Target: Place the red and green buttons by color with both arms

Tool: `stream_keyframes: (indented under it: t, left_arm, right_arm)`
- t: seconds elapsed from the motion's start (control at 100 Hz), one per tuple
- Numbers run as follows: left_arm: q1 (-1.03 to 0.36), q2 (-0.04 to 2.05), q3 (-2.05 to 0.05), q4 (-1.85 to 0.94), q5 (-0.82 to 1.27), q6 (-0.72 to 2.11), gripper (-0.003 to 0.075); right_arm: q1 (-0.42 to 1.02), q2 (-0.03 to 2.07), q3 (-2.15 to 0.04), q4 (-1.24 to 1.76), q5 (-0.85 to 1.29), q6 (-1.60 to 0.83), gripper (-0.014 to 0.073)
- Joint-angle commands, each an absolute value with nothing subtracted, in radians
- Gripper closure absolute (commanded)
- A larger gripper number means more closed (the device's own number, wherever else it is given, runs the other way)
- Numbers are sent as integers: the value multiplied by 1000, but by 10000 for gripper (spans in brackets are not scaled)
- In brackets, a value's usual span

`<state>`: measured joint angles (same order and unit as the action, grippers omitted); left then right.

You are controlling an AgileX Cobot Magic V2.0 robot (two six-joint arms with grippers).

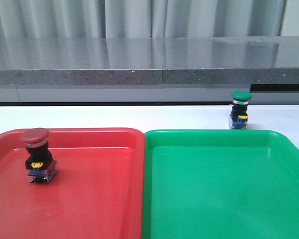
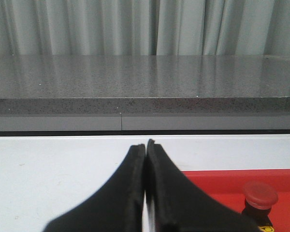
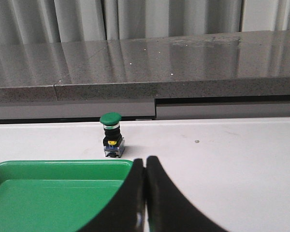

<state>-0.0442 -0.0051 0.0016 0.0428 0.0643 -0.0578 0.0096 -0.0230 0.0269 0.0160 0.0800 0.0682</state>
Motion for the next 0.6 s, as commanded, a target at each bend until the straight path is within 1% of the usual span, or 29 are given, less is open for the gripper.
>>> stream_keyframes:
  t: [0.0, 0.5, 0.59]
  left_arm:
    - [-42, -35, 44, 43, -8, -65, 739]
    - [-42, -35, 44, 43, -8, -65, 739]
    - [-42, -35, 44, 43, -8, -65, 739]
  right_arm:
    - [12, -27, 12, 7, -7, 62, 655]
    - [12, -27, 12, 7, -7, 62, 655]
    - [12, -27, 12, -8, -50, 61, 655]
